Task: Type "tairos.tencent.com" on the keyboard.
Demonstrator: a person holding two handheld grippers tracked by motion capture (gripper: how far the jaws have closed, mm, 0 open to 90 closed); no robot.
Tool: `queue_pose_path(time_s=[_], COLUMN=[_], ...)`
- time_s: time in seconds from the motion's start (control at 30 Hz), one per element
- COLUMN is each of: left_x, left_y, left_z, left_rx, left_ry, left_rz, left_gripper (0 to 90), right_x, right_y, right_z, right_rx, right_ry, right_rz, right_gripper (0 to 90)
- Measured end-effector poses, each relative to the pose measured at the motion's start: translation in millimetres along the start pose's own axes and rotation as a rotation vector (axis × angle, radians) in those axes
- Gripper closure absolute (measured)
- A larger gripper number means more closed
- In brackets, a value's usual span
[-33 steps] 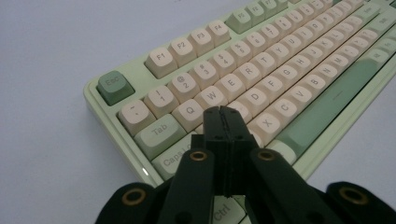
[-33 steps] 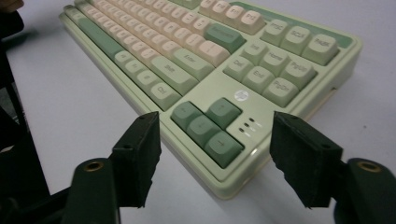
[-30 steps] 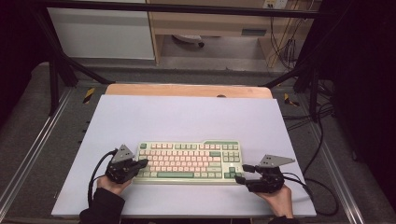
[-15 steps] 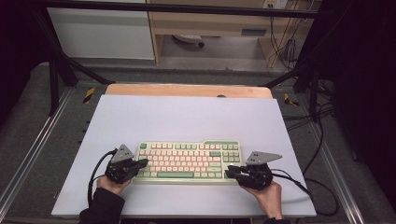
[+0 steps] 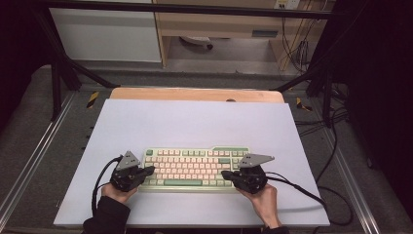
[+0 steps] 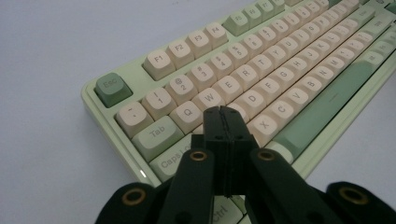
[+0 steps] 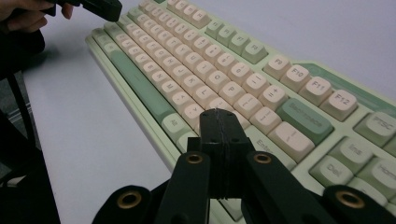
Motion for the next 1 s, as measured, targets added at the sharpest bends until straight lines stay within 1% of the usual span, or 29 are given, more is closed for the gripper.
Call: queue_pose_path(time_s=[0.07, 0.1, 0.2, 0.23, 0.3, 0.33, 0.37, 0.43, 0.47, 0.5, 0.67, 0.7, 0.9, 1.0], left_x=[0.0, -0.1, -0.3, -0.3, -0.2, -0.3, -0.5, -0.6, -0.6, -0.6, -0.6, -0.6, -0.8, -1.0], left_y=[0.4, 0.6, 1.0, 0.9, 0.6, 0.5, 0.3, 0.0, 0.0, 0.0, 0.3, 0.3, 1.3, 1.6], left_z=[-0.3, -0.3, -0.4, -0.3, -0.1, 0.2, 0.4, 0.9, 1.0, 1.1, 1.0, 1.0, 0.6, 0.4], left_rx=[-0.002, -0.002, -0.002, -0.004, -0.004, -0.005, -0.004, -0.002, -0.001, -0.002, -0.003, -0.003, -0.005, -0.006], left_ry=[-0.001, -0.001, -0.002, -0.002, -0.002, -0.002, -0.003, -0.003, -0.003, -0.004, -0.003, -0.004, -0.004, -0.004], left_rz=[0.000, 0.000, -0.001, -0.001, -0.002, -0.002, -0.003, -0.003, -0.004, -0.004, -0.003, -0.003, 0.000, 0.000], left_gripper=[90.0, 90.0, 90.0, 90.0, 90.0, 90.0, 90.0, 90.0, 90.0, 90.0, 90.0, 90.0, 90.0, 90.0], right_x=[4.2, 4.2, 8.5, 11.4, 12.7, 14.8, 14.8, 16.7, 16.7, 17.8, 20.5, 21.8, 25.8, 29.2], right_y=[7.9, 7.9, 16.2, 21.7, 24.4, 30.1, 30.1, 37.9, 37.9, 42.6, 50.2, 53.7, 61.4, 67.1], right_z=[4.5, 4.5, 8.5, 10.6, 11.4, 12.9, 12.9, 14.2, 14.2, 14.3, 14.6, 15.2, 14.6, 16.0], right_rx=[-0.008, -0.008, -0.018, -0.019, -0.023, -0.022, -0.022, -0.021, -0.021, -0.018, -0.025, -0.024, -0.036, -0.037], right_ry=[0.001, 0.001, 0.002, 0.010, 0.010, 0.019, 0.019, 0.033, 0.033, 0.034, 0.043, 0.052, 0.060, 0.053], right_rz=[0.003, 0.003, -0.003, -0.006, -0.009, -0.016, -0.016, -0.017, -0.017, -0.018, -0.020, -0.022, -0.011, -0.003], right_gripper=[90.0, 90.0, 90.0, 90.0, 90.0, 90.0, 90.0, 90.0, 90.0, 90.0, 90.0, 90.0, 90.0, 90.0])
Point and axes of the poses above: each handheld gripper's, and its own axes: y roughly forward along the jaws, x roughly out of its top, z roughly to its left, the point moved 1 cm from there along y, roughly forward along the jaws, and after that the axes turned 11 degrees about y, right-handed, at the moved point
